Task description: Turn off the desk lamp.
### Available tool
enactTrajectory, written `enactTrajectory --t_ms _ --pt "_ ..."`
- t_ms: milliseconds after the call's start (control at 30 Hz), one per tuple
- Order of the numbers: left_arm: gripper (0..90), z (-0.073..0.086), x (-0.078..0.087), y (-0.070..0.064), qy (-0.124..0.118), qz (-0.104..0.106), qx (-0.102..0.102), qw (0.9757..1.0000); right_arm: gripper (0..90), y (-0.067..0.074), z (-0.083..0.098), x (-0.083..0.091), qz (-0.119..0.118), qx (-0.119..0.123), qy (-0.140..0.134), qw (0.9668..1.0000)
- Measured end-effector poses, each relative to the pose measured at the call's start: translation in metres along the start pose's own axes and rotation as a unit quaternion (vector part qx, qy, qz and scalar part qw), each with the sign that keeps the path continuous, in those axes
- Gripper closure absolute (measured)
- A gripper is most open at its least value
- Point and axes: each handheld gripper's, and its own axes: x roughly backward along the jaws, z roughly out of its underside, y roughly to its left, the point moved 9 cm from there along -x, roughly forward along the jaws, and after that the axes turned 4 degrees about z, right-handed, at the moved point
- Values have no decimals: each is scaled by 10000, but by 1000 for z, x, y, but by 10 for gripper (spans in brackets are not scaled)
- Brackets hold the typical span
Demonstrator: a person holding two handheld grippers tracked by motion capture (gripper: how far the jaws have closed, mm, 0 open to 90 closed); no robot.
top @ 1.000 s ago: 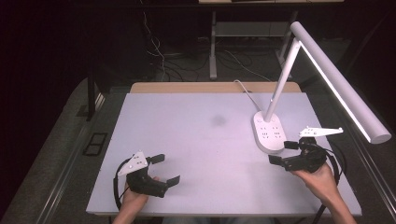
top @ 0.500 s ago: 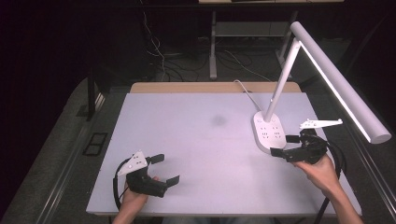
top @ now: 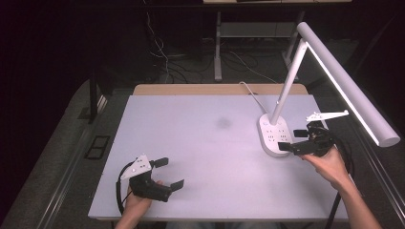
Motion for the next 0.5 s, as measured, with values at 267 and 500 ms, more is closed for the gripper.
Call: enactTrajectory --t_ms 267,500 --pt "0 0 0 0 -2 -1 2 10000 9 -13 -10 -2 81 3 16 10000" --pt "0 0 0 0 2 -6 -1 10000 9 -24 -16 -5 118 -31 51 9999"
